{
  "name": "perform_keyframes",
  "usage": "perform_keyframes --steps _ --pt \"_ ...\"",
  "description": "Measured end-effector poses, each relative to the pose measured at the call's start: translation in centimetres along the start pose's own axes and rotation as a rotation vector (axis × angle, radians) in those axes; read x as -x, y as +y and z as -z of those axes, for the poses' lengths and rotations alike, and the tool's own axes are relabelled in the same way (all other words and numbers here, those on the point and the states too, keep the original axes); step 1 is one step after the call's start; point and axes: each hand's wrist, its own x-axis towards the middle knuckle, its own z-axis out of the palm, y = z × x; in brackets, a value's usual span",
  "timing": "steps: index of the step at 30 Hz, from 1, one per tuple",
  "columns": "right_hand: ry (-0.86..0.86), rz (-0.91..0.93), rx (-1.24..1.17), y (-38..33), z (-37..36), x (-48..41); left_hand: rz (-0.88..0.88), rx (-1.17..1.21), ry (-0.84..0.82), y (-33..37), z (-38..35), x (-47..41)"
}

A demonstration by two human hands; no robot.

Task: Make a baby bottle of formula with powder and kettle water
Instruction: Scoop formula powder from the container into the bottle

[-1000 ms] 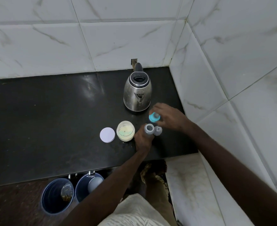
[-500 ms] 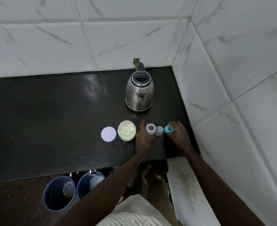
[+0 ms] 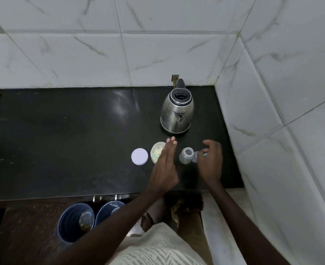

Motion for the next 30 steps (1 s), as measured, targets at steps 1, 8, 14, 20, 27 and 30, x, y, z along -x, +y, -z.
perform_keyframes --steps 1,8,14,20,27,30 --pt "-0.054 0.065 -0.015 -1.2 -0.3 0.4 0.008 -0.033 0.009 -0.9 0.8 -0.3" --pt "-0.577 0.343 0.211 -4.6 -4.2 2.3 0.211 -0.089 -0.180 -8.3 2.9 -1.1" --pt "-0.663 0.349 0.441 -5.3 -5.3 4.3 0.356 0.030 -0.201 -8.3 3.2 -0.3" --pt "-0.711 0.367 0.593 -5.1 -6.1 4.7 0.282 0.043 -0.195 -7.8 2.8 0.9" --pt "-0.837 0.357 0.869 -6.5 -6.9 3.0 0.124 -0.016 -0.161 -7.5 2.0 0.9" --pt "-0.763 0.359 0.856 -6.4 -6.8 2.7 0.143 0.018 -0.143 -7.5 1.9 0.7"
